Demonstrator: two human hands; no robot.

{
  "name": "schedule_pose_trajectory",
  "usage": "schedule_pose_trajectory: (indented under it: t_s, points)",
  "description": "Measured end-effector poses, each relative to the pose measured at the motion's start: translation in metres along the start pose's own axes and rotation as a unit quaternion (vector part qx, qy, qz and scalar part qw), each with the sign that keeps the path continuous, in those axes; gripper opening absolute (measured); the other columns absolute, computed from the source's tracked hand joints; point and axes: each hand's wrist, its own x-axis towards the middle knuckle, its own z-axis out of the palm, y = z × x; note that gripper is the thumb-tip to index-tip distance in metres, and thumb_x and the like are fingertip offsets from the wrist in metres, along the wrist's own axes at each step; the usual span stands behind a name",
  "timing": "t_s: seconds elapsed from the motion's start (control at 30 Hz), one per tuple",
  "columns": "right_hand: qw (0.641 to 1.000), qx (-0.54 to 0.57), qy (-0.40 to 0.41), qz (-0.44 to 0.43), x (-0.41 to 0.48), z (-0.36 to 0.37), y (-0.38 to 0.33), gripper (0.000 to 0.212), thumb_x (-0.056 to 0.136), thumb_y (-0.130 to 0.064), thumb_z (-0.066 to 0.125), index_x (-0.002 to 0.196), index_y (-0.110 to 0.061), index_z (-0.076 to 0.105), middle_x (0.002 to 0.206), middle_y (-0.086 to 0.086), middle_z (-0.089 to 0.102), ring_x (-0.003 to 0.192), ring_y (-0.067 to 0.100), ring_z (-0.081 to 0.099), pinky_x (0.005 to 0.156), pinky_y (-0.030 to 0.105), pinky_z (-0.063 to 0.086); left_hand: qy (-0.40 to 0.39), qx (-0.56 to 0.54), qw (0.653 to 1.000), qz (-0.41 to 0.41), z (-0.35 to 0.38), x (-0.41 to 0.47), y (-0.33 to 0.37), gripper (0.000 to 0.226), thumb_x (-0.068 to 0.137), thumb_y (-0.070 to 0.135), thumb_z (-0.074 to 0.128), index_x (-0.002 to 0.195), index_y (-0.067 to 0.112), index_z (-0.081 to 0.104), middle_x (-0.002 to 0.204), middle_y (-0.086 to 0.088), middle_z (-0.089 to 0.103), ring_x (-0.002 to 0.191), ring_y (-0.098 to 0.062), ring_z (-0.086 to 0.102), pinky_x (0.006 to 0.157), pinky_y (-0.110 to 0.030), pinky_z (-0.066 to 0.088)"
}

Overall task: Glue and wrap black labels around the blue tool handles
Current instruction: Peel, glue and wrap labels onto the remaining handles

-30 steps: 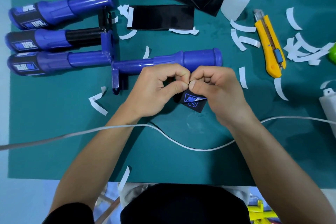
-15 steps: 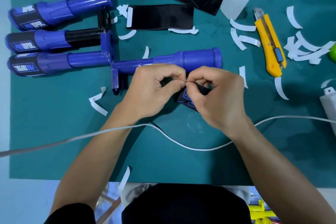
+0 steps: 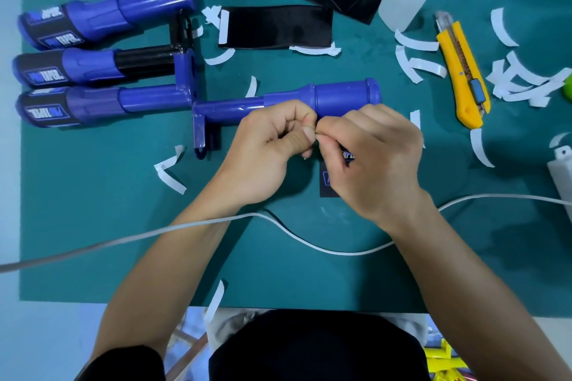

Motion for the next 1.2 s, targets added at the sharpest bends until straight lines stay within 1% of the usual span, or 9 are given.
schedule_pose_trajectory:
  t_s: [0.13, 0.23, 0.37, 0.6, 0.73, 0.83, 0.97, 1.1, 1.2]
  points:
    - [0.999, 0.011, -0.017, 0.033, 0.001, -0.002, -0.002, 0.014, 0.091, -0.005, 0.07, 0.081, -0.01, 0.078, 0.06, 0.001, 0.058, 0.056, 0.025, 0.048, 0.062, 0.026, 0.034, -0.017, -0.088, 0.996, -0.028, 0.003, 0.001, 0.002, 0.02, 0.097, 0.01, 0.055, 0.087, -0.006, 0.058, 0.064, -0.001, 0.055, 0.064, -0.014, 0.049, 0.071, -0.021, 0.044]
    - [0.991, 0.063, -0.05, 0.108, 0.003, -0.003, -0.004, 0.013, 0.088, -0.005, 0.073, 0.078, -0.013, 0.075, 0.06, -0.008, 0.053, 0.059, 0.014, 0.045, 0.063, 0.019, 0.032, -0.011, -0.107, 0.994, -0.025, 0.007, 0.003, 0.003, 0.013, 0.098, 0.01, 0.056, 0.086, 0.007, 0.058, 0.065, -0.002, 0.054, 0.065, -0.015, 0.049, 0.071, -0.025, 0.042]
    - [0.959, 0.145, -0.103, 0.223, 0.004, -0.007, -0.006, 0.013, 0.089, -0.011, 0.07, 0.078, -0.018, 0.071, 0.056, -0.01, 0.052, 0.054, 0.009, 0.044, 0.057, 0.018, 0.036, 0.019, -0.025, 0.999, 0.031, 0.009, 0.001, -0.004, 0.015, 0.099, 0.016, 0.06, 0.084, 0.018, 0.057, 0.068, -0.007, 0.057, 0.067, -0.029, 0.052, 0.07, -0.04, 0.042]
    - [0.927, 0.195, -0.16, 0.279, 0.007, -0.011, 0.004, 0.014, 0.088, -0.008, 0.07, 0.076, -0.015, 0.069, 0.054, 0.001, 0.053, 0.049, 0.023, 0.044, 0.052, 0.03, 0.039, 0.039, 0.183, 0.968, 0.166, 0.005, -0.002, -0.006, 0.014, 0.101, 0.014, 0.062, 0.088, 0.012, 0.059, 0.075, 0.006, 0.054, 0.07, -0.015, 0.047, 0.068, -0.022, 0.038]
    - [0.874, 0.284, -0.159, 0.361, 0.019, -0.024, 0.028, 0.014, 0.084, -0.011, 0.072, 0.071, -0.017, 0.069, 0.055, 0.002, 0.056, 0.051, 0.013, 0.044, 0.051, 0.024, 0.036, 0.085, 0.165, 0.952, 0.244, 0.006, -0.009, -0.001, 0.009, 0.103, 0.019, 0.061, 0.094, 0.021, 0.061, 0.088, 0.012, 0.061, 0.079, -0.008, 0.056, 0.076, -0.02, 0.043]
    - [0.813, 0.422, -0.208, 0.344, 0.026, -0.032, 0.034, 0.005, 0.078, -0.022, 0.071, 0.074, -0.023, 0.073, 0.057, -0.002, 0.061, 0.052, 0.011, 0.05, 0.049, 0.021, 0.037, 0.199, 0.113, 0.959, 0.165, -0.004, 0.004, -0.007, 0.015, 0.095, 0.009, 0.068, 0.093, 0.024, 0.069, 0.085, 0.022, 0.067, 0.078, -0.004, 0.061, 0.075, -0.024, 0.048]
    - [0.788, 0.435, -0.252, 0.355, 0.024, -0.032, 0.038, 0.01, 0.083, -0.012, 0.069, 0.076, -0.019, 0.073, 0.059, -0.006, 0.063, 0.052, 0.008, 0.051, 0.051, 0.018, 0.039, 0.296, 0.253, 0.916, 0.093, -0.03, 0.019, -0.022, 0.007, 0.093, 0.017, 0.07, 0.09, 0.02, 0.075, 0.086, 0.02, 0.071, 0.082, -0.008, 0.066, 0.079, -0.03, 0.051]
    - [0.792, 0.416, -0.258, 0.365, 0.026, -0.031, 0.039, 0.012, 0.084, -0.013, 0.067, 0.078, -0.022, 0.073, 0.061, -0.006, 0.065, 0.055, 0.008, 0.055, 0.053, 0.016, 0.042, 0.311, 0.409, 0.855, 0.063, -0.035, 0.026, -0.024, 0.016, 0.096, 0.023, 0.063, 0.094, 0.019, 0.078, 0.083, -0.003, 0.075, 0.076, -0.029, 0.06, 0.08, -0.034, 0.041]
    - [0.817, 0.381, -0.266, 0.341, 0.023, -0.029, 0.036, 0.007, 0.083, -0.017, 0.07, 0.081, -0.023, 0.072, 0.065, 0.004, 0.066, 0.063, 0.013, 0.057, 0.056, 0.017, 0.044, 0.262, 0.428, 0.864, 0.038, -0.036, 0.028, -0.021, 0.027, 0.1, 0.021, 0.051, 0.104, 0.019, 0.078, 0.09, -0.01, 0.077, 0.08, -0.039, 0.061, 0.083, -0.039, 0.041]
